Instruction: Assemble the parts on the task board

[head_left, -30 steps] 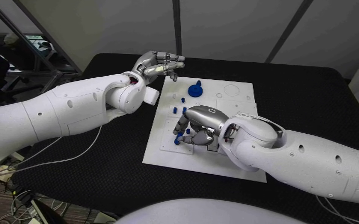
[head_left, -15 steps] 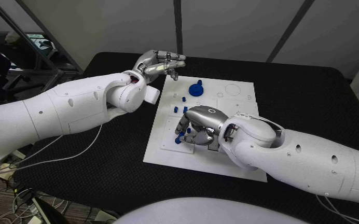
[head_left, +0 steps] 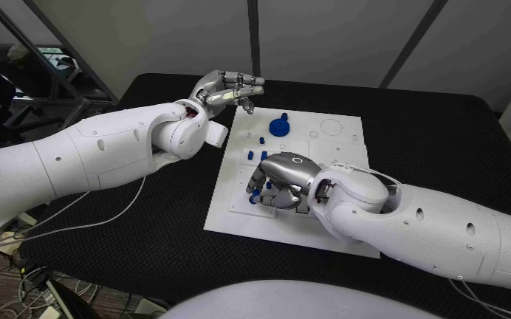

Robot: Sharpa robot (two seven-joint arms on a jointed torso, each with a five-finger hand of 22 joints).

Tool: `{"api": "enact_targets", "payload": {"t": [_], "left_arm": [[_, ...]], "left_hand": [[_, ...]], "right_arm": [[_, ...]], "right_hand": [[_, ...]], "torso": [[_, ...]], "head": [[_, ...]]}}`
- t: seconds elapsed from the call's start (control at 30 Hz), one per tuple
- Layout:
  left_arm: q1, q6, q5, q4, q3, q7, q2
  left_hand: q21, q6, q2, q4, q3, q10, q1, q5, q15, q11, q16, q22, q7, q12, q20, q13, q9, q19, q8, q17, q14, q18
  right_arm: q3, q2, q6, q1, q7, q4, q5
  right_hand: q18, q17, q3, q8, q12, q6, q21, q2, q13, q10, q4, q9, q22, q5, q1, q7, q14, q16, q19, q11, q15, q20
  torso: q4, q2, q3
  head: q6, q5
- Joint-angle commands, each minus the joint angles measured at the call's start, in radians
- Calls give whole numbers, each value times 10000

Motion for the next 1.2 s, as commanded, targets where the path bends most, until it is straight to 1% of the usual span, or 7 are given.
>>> {"api": "enact_targets", "payload": {"t": [0.03, 0.33, 0.6, 0.9, 1.07, 1.13, 1.2], "left_arm": [[15, 117, 20, 5, 8, 10, 8], [15, 127, 20, 7, 8, -3, 1], [15, 134, 20, -1, 8, -16, 2], [14, 141, 20, -17, 7, -31, -20], [13, 149, 20, -41, 5, -40, -32], [12, 152, 20, -47, 3, -40, -40], [5, 156, 20, -45, -6, -39, -50]], "left_hand": [[-35, -47, 87, -5, -73, -47, -35, -14, 28, -10, -2, -10, 7, 38, 27, 11, 5, -38, -31, -10, -62, -171], [-35, -47, 87, -5, -73, -47, -35, -14, 28, -10, -2, -10, 7, 38, 27, 11, 5, -38, -31, -10, -62, -171], [-35, -47, 87, -5, -73, -47, -35, -14, 28, -10, -2, -10, 7, 38, 27, 11, 5, -38, -31, -10, -62, -171], [-45, -57, 93, 3, -91, -62, -43, -13, 31, -8, 2, -16, 9, 51, 31, 11, 5, -40, -26, -22, -69, -170], [-45, -57, 93, 3, -91, -62, -43, -13, 31, -8, 2, -16, 9, 51, 31, 11, 5, -40, -26, -22, -69, -170], [-45, -57, 93, 3, -91, -62, -43, -13, 31, -8, 2, -16, 9, 51, 31, 11, 5, -40, -26, -22, -69, -170], [-48, -61, 92, 4, -97, -67, -45, -13, 32, -7, 3, -18, 10, 54, 32, 11, 5, -40, -26, -25, -72, -170]], "right_arm": [[-75, 30, 206, -34, 5, 24, -136], [-108, 24, -190, -34, 94, 18, -139], [-113, -52, -833, -34, 275, 112, -97], [-105, -738, -1815, -35, 527, 612, 193], [-64, -1654, -2098, -4, 528, 1125, 1242], [82, -2197, -2153, 32, 364, 1334, 2040], [177, -2627, -2219, 48, 117, 1504, 2394]], "right_hand": [[-156, -28, 60, -80, -20, 3, -5, -43, 8, 116, -4, -21, -46, 40, -30, 54, 341, 27, -29, -54, -25, -9], [60, -664, -187, -149, -719, -1561, -759, -602, -85, -1654, 83, -110, -1075, 109, -797, 184, 138, -330, -749, 316, 282, 273], [187, -1397, -960, -131, -414, -2273, -1374, -510, -30, -2677, -67, -84, -1821, 161, -896, -83, -107, -777, -1201, 448, 385, 396], [256, -1643, -1564, -98, 36, -2344, -1662, -386, 6, -2973, -44, -58, -2172, 221, -877, -55, -175, -908, -1353, 456, 403, 406], [252, -1452, -1803, 14, 646, -2018, -1647, -234, 100, -2474, 70, -4, -2137, 259, -921, 176, -83, -772, -1256, 311, 302, 338], [157, -1220, -1901, 161, 1101, -1684, -1336, -172, 218, -1745, 282, 54, -1719, 357, -1171, 361, 25, -617, -944, 305, 282, 308], [-12, -460, -2412, 458, 2369, -1266, -644, -440, 796, 224, 658, 151, -794, 707, -1747, 73, 269, -129, -290, -102, 21, 150]], "torso": [[-5, -8, -3], [4, -8, -5], [-4, -4, 0], [-16, -6, 11], [-29, -33, -7], [-38, -36, -15], [-89, -57, -11]], "head": [[13, -9], [51, -18], [80, -26], [136, -71], [233, -265], [338, -515], [373, -643]]}}
